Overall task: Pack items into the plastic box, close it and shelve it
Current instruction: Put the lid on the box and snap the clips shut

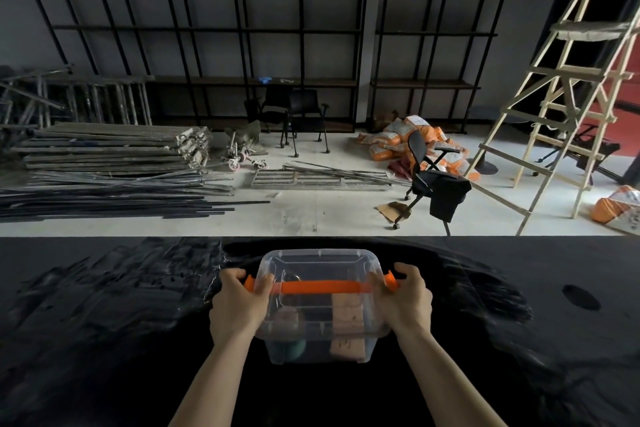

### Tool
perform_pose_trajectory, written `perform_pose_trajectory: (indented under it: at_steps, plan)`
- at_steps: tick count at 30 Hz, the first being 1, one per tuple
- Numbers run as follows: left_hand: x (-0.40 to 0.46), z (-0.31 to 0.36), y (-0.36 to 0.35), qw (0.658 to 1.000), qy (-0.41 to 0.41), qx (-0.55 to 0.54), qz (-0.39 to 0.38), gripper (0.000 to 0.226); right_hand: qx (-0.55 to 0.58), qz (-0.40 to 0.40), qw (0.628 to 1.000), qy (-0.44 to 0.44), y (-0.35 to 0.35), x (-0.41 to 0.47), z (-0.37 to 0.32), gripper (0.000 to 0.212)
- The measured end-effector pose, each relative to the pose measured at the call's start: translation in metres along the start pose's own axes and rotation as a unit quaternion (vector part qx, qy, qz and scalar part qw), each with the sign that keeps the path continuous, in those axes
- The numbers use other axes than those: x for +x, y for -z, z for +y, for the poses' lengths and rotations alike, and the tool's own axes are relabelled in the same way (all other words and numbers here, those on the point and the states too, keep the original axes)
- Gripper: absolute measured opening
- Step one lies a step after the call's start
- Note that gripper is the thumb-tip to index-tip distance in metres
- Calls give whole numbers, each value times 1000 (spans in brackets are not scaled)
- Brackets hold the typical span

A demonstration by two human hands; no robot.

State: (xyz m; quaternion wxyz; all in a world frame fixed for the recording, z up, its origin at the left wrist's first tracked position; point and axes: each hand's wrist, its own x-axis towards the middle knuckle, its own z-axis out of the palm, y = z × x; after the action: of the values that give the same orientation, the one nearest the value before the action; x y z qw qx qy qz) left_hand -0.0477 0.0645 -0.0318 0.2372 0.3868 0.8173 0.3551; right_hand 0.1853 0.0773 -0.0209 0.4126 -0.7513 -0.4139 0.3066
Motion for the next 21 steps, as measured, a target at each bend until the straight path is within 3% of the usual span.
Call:
perform_pose_trajectory:
  at_steps: [6, 21]
  plan:
    - [-8, 0, -7, 991, -99, 8, 88, 37, -2, 27, 995, 94, 0, -5, 0, 49]
    - [-4, -4, -10, 976, -167, 39, 131, 32, -83, 35, 979, 184, -2, 5, 4, 31]
